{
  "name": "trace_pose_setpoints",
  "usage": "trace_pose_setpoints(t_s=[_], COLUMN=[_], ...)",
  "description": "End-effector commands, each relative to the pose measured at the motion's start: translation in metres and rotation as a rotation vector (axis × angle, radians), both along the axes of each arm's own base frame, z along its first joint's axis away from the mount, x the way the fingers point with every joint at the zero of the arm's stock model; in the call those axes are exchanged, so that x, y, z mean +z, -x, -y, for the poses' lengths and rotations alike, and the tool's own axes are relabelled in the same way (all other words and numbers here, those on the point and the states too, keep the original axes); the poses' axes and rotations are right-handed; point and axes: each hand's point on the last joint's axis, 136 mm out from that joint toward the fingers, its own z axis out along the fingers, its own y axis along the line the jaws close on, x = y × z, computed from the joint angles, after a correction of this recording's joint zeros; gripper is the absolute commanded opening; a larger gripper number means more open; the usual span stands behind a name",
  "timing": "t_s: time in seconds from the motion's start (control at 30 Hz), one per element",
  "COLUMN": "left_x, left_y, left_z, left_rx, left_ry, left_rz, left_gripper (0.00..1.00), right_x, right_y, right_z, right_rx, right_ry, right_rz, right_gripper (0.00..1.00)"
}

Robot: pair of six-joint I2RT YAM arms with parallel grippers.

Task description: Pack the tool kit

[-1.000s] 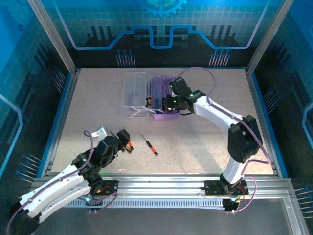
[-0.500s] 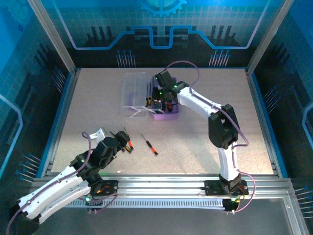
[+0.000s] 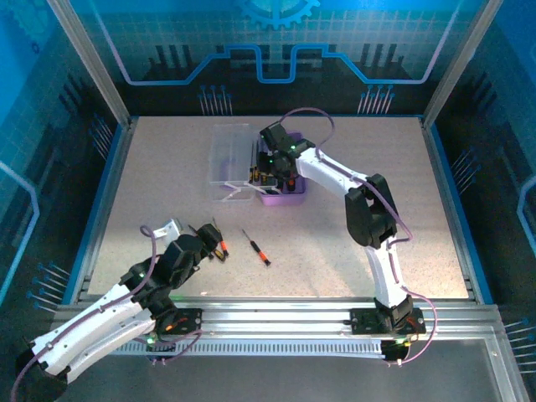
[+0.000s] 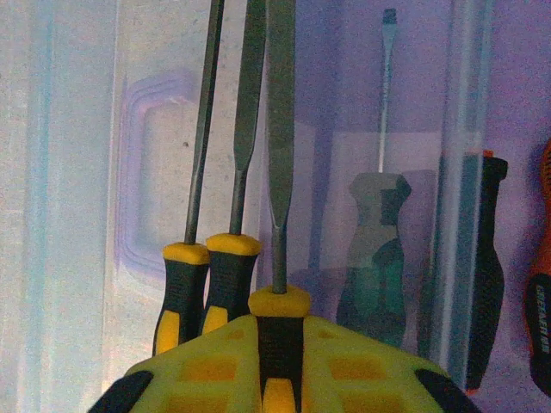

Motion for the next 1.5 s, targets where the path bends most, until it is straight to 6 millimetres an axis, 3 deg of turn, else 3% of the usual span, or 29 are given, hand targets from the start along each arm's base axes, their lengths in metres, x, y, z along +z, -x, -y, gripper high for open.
trace_pose_setpoints(t_s=[0.0,0.17,0.47,0.73,0.83,0.97,1.27,1.47], left_x=[0.005,0.007,0.002,-0.001,-0.009,-0.024,-0.036,-0.030], left_y=[0.000,0.000,-0.001,-0.005,-0.005,-0.001,-0.009,-0.004], left_z=[-0.005,-0.007,0.001,0.029,0.038,0.049,0.064,0.030], left_rx=[0.010,0.017,-0.029,-0.136,-0.152,-0.170,-0.221,-0.137], left_ry=[-0.025,-0.017,-0.024,-0.005,0.016,0.033,0.005,-0.115], left_rz=[0.008,0.020,0.007,-0.058,-0.106,-0.196,-0.231,-0.274], left_gripper=[0.99,0.99,0.99,0.83,0.74,0.66,0.67,0.69], right_x=[0.000,0.005,0.039,0.081,0.091,0.087,0.053,0.052], right_y=[0.002,0.004,0.008,0.024,0.035,0.053,0.073,0.080], right_z=[-0.006,-0.010,-0.012,-0.002,0.012,0.032,0.055,0.060], right_rx=[-0.003,0.009,0.030,0.082,0.106,0.109,0.088,0.096], right_ry=[-0.002,-0.030,-0.081,-0.091,-0.051,-0.026,-0.033,-0.031], right_rz=[-0.016,-0.027,0.026,0.129,0.173,0.187,0.116,0.113], right_gripper=[0.18,0.24,0.28,0.27,0.27,0.27,0.27,0.27])
